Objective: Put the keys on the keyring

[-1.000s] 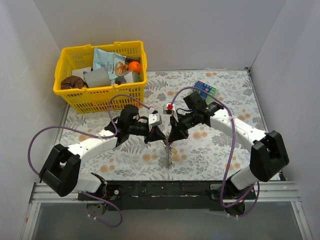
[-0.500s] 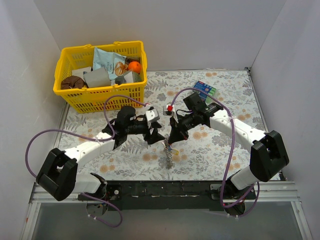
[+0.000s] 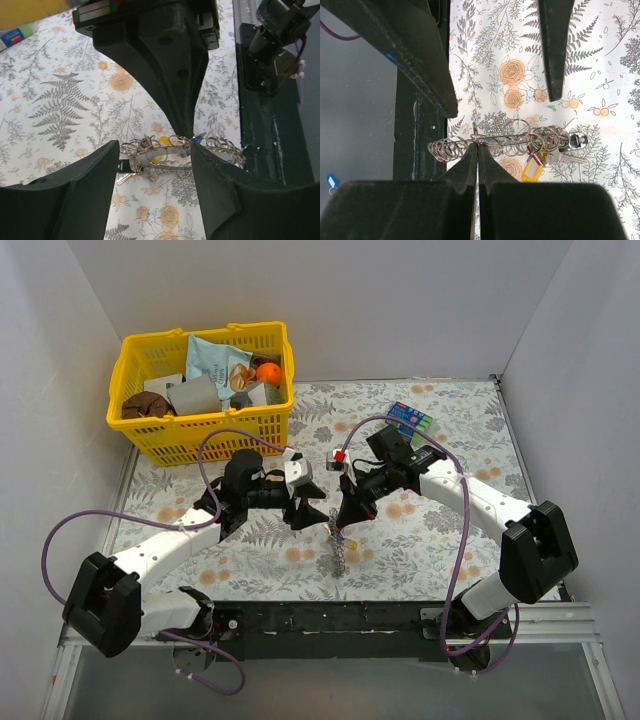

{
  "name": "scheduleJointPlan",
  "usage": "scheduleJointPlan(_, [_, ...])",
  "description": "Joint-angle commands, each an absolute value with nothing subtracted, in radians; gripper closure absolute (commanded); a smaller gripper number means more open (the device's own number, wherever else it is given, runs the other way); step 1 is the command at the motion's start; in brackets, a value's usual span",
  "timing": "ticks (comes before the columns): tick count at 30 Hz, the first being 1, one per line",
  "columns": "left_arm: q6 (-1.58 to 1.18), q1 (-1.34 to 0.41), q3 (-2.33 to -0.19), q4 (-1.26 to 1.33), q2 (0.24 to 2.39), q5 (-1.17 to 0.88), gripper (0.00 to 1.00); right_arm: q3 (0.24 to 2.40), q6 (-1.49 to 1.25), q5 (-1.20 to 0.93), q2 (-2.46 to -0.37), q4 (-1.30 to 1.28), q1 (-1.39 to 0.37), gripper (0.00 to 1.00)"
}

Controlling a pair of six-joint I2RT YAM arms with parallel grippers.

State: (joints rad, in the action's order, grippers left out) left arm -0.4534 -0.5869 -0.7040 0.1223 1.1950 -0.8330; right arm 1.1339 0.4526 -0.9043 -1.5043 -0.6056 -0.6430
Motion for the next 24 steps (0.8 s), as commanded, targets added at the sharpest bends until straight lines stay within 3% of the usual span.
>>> scheduleJointPlan(1, [-0.482,-0.586,-0.756,0.081,1.209,-0.926,0.43,1.152,0.463,-0.946,-1.474,-0.603,-0.647,0.99])
scheduleJointPlan(6, [-0.491,-0.591,-0.77,0.071,1.235,-0.959,0.44,1.155,0.462,-0.948,-1.473,-0.601,-0.647,0.99])
scheduleJointPlan(18, [-0.408,-0.637,-0.841,-0.064,1.331,-1.003,0.65,1.206,0.465,-0.879,-1.486,-0.678,-0.65,0.99])
scheduleJointPlan(24, [-0.388,-0.638,-0.845,-0.08,1.342,-0.991,0.66,1.241,0.463,-0.799,-1.508,-0.759,-0.65,0.99])
